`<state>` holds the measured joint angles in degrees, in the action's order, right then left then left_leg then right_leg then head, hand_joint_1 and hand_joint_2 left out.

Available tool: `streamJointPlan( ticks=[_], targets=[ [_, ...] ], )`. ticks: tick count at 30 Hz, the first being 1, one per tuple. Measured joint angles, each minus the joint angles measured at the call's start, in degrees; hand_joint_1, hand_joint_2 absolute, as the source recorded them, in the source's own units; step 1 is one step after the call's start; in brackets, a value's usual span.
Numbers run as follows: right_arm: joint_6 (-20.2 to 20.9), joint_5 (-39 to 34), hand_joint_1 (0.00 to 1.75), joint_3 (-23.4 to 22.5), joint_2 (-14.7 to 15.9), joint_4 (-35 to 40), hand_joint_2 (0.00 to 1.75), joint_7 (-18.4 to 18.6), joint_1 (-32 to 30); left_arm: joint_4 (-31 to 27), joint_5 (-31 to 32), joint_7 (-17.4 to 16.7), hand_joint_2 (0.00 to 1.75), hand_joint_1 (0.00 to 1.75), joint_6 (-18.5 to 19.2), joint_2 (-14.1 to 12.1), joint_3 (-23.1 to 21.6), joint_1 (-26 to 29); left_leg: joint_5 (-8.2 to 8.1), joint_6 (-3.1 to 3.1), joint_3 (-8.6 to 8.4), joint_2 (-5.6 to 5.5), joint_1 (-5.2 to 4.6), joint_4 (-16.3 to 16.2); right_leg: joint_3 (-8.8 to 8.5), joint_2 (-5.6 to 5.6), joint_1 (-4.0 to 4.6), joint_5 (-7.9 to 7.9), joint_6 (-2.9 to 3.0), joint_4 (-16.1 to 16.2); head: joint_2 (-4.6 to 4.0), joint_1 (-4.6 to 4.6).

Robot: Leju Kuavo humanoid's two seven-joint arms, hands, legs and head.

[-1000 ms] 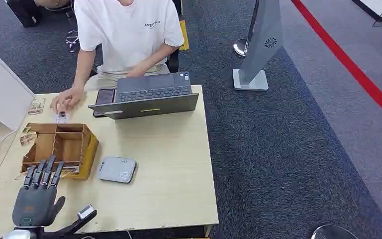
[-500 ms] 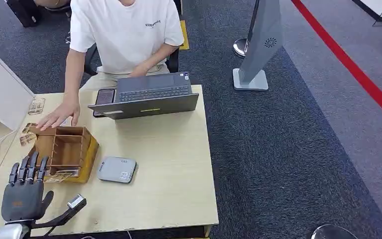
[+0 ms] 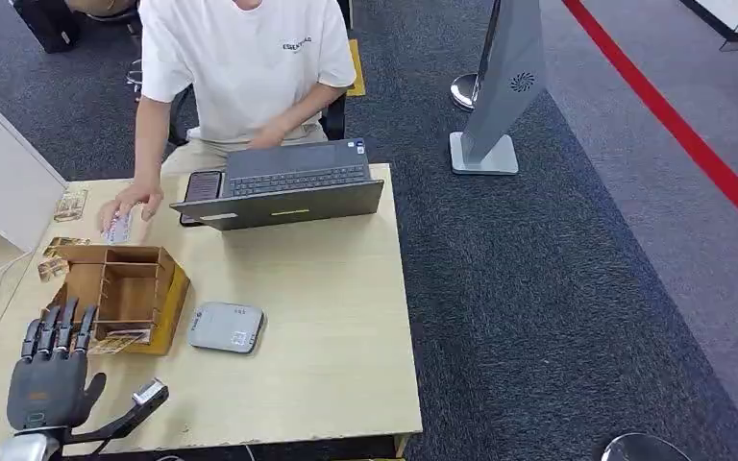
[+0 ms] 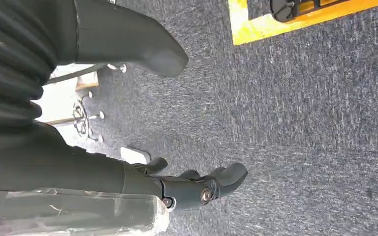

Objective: Pass the card to the sensor for recognition and then transmit it.

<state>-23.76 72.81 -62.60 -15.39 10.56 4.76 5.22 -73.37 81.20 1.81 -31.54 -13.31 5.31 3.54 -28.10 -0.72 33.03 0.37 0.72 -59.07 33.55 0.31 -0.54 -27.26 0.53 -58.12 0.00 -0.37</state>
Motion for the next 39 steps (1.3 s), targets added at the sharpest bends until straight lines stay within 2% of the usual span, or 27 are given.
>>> streamJointPlan(
  ticks=[20,21,39],
  targets=[
    [0.02,0.0,0.0,0.09,0.0,0.0,1.75,-0.61,0.0,0.66,1.6,1.14,1.75,0.0,-1.75,0.26,0.11,-0.1,0.0,0.0,0.0,0.0,0.0,0.0,0.0,0.0,0.0,0.0,0.0,0.0,0.0,0.0],
    [0.02,-0.02,0.0,0.09,0.0,0.0,1.75,-0.61,-0.01,0.63,1.66,1.14,1.75,1.75,-1.73,0.35,0.11,-0.09,0.0,0.0,0.0,0.0,0.0,0.0,0.0,0.0,0.0,0.0,0.0,0.0,0.0,0.0],
    [-0.02,-1.03,0.0,0.09,0.0,0.0,1.75,-1.25,-0.08,-0.7,-0.85,2.25,1.75,1.75,1.27,0.5,0.11,0.38,0.0,0.0,0.0,0.0,0.0,0.0,-0.01,0.0,0.0,0.0,0.0,0.0,0.0,0.0]
  ],
)
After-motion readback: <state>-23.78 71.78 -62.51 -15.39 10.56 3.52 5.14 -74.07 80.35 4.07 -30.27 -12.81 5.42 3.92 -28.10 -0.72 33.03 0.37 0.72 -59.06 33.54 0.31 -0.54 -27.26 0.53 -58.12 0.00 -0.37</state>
